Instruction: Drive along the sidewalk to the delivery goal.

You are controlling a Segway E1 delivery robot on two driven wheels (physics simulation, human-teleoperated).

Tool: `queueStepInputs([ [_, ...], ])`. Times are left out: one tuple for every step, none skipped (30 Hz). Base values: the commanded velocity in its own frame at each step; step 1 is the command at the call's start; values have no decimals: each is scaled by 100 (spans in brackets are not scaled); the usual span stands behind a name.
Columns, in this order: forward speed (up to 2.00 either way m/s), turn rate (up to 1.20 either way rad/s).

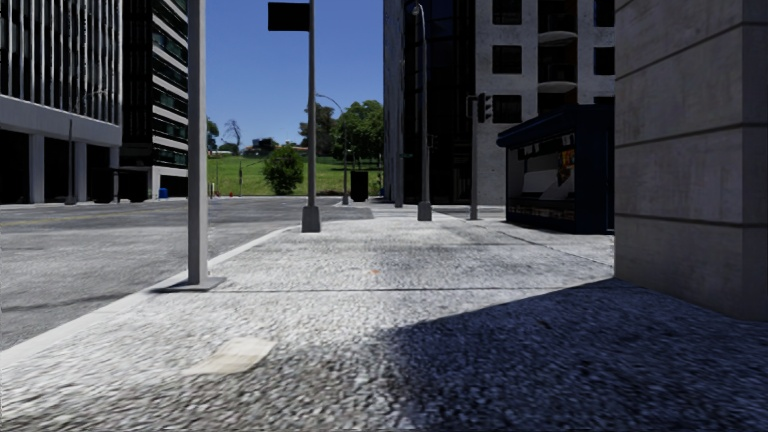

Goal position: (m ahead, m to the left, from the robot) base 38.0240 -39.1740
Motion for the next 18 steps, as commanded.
queueStepInputs([
  [200,0],
  [200,0],
  [200,0],
  [200,0],
  [200,0],
  [200,0],
  [200,0],
  [200,0],
  [200,0],
  [200,0],
  [200,0],
  [200,0],
  [200,0],
  [200,0],
  [200,0],
  [200,0],
  [200,0],
  [200,0],
])
